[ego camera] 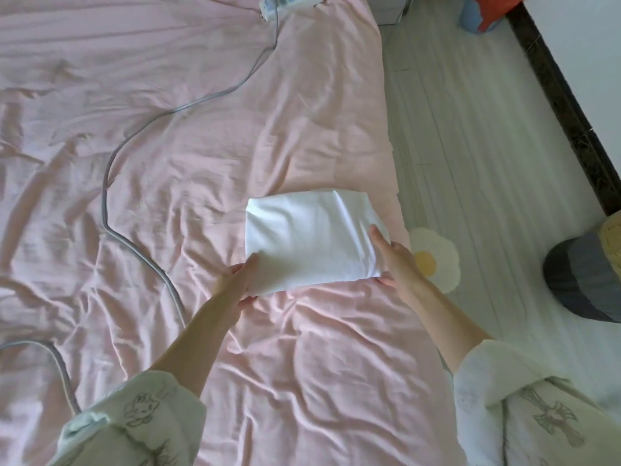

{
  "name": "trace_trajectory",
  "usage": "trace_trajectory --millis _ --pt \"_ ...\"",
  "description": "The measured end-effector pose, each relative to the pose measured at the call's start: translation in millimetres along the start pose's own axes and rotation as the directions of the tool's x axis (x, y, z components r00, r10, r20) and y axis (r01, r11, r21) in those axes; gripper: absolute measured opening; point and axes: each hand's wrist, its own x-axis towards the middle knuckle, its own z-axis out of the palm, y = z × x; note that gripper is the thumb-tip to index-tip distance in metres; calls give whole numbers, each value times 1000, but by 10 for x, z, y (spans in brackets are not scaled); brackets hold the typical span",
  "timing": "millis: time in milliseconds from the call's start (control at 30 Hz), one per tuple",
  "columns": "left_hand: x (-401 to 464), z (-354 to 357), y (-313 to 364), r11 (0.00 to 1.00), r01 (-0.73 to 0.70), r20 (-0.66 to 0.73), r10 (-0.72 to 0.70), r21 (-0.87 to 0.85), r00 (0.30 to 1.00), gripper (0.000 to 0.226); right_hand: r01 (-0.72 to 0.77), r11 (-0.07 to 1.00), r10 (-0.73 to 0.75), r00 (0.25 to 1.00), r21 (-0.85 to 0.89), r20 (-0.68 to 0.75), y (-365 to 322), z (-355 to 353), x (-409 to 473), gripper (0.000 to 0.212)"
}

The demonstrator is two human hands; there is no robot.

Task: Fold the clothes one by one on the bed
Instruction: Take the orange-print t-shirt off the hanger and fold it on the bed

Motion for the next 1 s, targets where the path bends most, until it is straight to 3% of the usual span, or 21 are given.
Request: trace_trajectory --millis 67,133,267,400,500,733,833,900,1000 --pt "-40 45 22 996 32 130 -22 -77 991 29 -73 988 70 997 134 24 -76 24 -3 45" --pt "-82 61 47 995 48 172 -32 -90 985 21 -124 960 125 992 251 13 -119 29 -46 43" --pt "-315 -111 107 993 116 273 -112 1 956 16 -223 955 212 975 197 73 -122 -62 -362 8" --pt "-734 -232 13 992 123 390 -113 1 914 25 -288 943 246 940 165 235 101 -278 -774 16" --pt "-988 -215 -84 997 75 445 -66 -3 893 31 -201 976 185 967 78 177 224 -446 -1195 3" --pt "-1769 4 10 988 -131 586 61 78 808 42 -50 990 33 991 133 128 272 -944 -2410 29" --pt "-2169 254 119 963 -226 623 86 150 778 35 3 962 -5 1000 273 4 218 -1259 -2913 45" --pt "-2473 539 153 925 -317 657 107 209 746 30 105 965 -110 994 242 9 267 -1539 -3201 43" --pt "-2829 1017 119 871 -419 715 121 256 689 40 96 900 -98 995 426 -18 414 -2057 -3453 36"
